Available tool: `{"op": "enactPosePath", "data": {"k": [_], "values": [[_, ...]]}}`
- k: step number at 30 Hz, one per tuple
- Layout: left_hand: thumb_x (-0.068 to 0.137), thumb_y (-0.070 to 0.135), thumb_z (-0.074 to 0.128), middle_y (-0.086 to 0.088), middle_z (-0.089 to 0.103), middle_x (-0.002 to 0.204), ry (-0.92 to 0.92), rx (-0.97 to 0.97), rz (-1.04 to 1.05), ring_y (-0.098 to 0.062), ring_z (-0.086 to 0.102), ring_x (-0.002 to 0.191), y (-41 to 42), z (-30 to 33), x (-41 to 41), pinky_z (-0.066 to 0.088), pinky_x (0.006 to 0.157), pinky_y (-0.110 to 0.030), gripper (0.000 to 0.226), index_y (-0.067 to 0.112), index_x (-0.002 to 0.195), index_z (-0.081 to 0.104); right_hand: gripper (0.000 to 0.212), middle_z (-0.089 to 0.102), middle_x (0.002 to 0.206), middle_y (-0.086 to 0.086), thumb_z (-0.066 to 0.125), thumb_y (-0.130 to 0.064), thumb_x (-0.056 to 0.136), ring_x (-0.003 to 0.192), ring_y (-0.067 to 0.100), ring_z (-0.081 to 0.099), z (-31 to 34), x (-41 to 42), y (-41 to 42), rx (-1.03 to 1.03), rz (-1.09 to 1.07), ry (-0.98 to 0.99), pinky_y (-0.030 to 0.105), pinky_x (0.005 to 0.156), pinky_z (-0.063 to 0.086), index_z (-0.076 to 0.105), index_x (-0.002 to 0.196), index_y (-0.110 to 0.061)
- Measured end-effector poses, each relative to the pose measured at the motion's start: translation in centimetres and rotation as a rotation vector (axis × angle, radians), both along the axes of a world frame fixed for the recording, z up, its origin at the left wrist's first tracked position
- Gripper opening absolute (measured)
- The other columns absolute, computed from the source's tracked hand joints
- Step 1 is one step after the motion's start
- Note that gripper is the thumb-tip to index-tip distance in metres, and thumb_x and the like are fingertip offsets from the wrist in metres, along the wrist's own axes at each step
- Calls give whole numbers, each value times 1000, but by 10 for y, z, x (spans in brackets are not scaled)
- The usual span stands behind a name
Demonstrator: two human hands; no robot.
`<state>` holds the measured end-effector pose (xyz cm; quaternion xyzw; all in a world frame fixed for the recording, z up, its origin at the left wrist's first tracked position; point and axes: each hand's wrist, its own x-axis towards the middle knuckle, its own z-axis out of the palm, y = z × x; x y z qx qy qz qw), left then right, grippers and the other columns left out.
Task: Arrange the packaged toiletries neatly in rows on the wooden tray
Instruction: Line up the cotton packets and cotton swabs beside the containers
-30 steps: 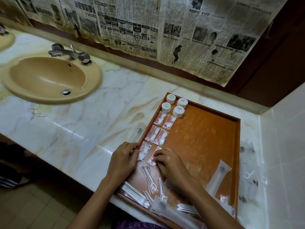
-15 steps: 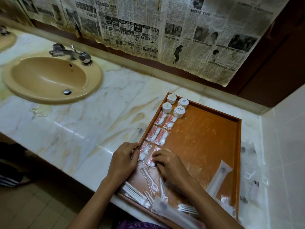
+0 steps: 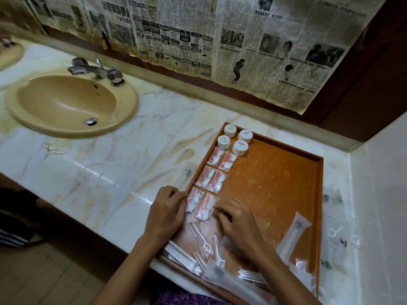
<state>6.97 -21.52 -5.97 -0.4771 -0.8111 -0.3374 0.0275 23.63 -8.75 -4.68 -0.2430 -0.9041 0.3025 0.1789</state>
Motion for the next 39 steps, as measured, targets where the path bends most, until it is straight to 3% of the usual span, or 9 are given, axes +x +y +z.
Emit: {"op": "enactPosePath", "data": {"k": [4,7,11,16,22,27,32,37,39], "values": [[77,-2,68,-7,61,80,-1,15,-24,-25,59,77,-5,12,5,50,60,-34,14,4,89,73,15,70,93,-8,60,-27,92,88,7,56,4,9,-13,-39,-30,-142,25,83,45,74,96,-22],[78,8,59,-1,65,84,-29,-98,-188,-21,58,83,-17,28,8,50,63,-35,21,12,92,74,29,66,80,-5,56,-44,89,78,11,55,7,7,-29,13,38,-289,27,72,38,71,81,-21],[81,30,55,8,63,87,85,-459,-515,-14,51,91,-37,43,7,47,74,-32,19,26,90,72,30,50,73,0,55,-44,83,74,25,49,5,-2,-45,148,125,-489,32,67,27,52,73,-16],[80,59,53,2,59,109,197,-941,-633,-18,51,105,-45,42,22,39,87,-37,46,28,114,62,18,63,83,5,56,-32,79,80,28,55,1,-4,-50,49,158,-509,31,64,26,59,82,-15],[85,38,60,-9,61,113,159,-971,-666,-27,55,106,-42,36,31,46,87,-43,38,16,116,58,13,65,75,-2,54,-32,67,75,18,58,1,-1,-52,-151,74,-425,29,63,34,60,72,-22],[85,37,62,-6,53,109,64,-929,-695,-22,48,103,-42,37,29,44,84,-40,33,13,107,57,2,50,56,-11,59,-25,66,63,9,50,5,14,-44,-238,-34,-344,28,58,38,60,66,-23],[88,35,61,-5,59,101,-106,-882,-721,-19,50,100,-44,34,25,43,83,-38,22,17,99,54,14,49,77,-9,63,-21,74,80,13,47,5,34,-41,-209,-101,-295,28,69,34,53,68,-28],[91,29,59,-2,65,92,-255,-756,-651,-13,58,85,-43,30,23,43,70,-30,11,19,94,56,13,51,96,-11,60,-37,76,97,12,44,9,48,-38,-223,-189,-248,34,85,36,51,71,-29],[91,27,60,1,65,84,-371,-698,-628,-7,57,76,-42,32,23,43,67,-28,11,17,89,58,16,53,96,-10,63,-27,77,99,13,46,9,51,-39,-238,-215,-247,36,88,37,48,70,-29]]}}
